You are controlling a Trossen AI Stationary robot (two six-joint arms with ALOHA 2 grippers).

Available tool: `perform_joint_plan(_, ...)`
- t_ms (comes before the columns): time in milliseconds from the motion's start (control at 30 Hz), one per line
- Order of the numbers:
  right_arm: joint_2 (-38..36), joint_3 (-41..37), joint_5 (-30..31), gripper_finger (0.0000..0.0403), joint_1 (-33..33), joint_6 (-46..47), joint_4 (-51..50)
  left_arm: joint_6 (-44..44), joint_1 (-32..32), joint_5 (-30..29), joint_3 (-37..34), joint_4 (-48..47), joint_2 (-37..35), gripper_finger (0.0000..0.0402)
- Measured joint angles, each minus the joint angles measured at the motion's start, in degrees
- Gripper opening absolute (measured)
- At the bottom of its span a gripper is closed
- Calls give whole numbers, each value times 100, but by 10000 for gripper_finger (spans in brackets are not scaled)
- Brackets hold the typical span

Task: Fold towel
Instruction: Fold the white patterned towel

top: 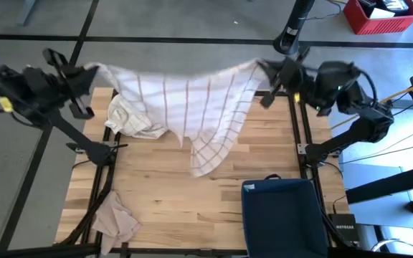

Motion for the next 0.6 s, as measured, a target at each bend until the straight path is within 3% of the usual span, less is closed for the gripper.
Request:
perform_joint_plan(200, -9, 381, -602, 1, -669, -161, 28, 881, 223, 0, 0, 597, 12, 2)
perform_joint_plan(600, 354, 406, -2230, 1, -1926, 308, -88, 1195, 839, 32, -168, 427, 26, 2)
